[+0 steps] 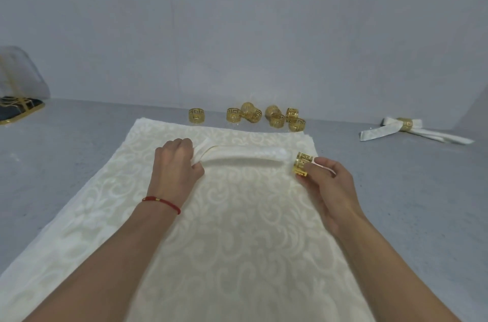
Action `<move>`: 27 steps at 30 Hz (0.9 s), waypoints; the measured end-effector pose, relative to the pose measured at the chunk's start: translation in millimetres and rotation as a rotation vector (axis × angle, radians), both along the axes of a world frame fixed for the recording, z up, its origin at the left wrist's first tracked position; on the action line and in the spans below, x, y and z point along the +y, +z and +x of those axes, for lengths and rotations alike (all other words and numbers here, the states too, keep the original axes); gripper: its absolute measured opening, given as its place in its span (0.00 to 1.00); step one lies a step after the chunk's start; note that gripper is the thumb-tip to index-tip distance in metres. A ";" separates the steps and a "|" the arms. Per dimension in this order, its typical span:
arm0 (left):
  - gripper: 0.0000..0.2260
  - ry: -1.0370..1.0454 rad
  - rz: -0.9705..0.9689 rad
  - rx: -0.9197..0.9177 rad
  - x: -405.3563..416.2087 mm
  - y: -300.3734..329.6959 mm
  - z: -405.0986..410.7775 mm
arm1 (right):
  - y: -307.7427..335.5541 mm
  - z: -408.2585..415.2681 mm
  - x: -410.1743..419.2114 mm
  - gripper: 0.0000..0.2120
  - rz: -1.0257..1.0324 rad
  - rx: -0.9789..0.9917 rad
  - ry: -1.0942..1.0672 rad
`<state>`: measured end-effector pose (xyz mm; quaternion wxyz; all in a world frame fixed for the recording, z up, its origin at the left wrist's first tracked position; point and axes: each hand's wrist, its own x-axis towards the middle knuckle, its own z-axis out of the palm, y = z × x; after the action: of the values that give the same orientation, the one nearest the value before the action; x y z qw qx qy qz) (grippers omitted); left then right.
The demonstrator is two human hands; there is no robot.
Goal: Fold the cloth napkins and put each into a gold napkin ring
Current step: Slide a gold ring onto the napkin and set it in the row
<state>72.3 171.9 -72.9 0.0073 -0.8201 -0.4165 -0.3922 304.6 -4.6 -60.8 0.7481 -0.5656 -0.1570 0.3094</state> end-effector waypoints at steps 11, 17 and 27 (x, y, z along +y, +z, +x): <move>0.24 -0.136 0.081 0.008 -4.4 1.9 8.8 | -4.4 3.6 6.9 0.18 0.054 -0.038 0.215; 0.24 -0.217 0.147 -0.001 -9.7 3.9 8.9 | 0.5 4.1 -2.8 0.16 -0.095 -0.455 0.407; 0.17 -0.190 0.085 -0.032 -1.8 0.8 -2.4 | -3.7 25.0 -9.3 0.23 -0.007 -0.651 0.360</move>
<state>69.9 170.0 -72.2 -0.0018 -0.8486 -0.3200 -0.4214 329.6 -13.9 -64.5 0.5907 -0.6004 -0.4825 0.2405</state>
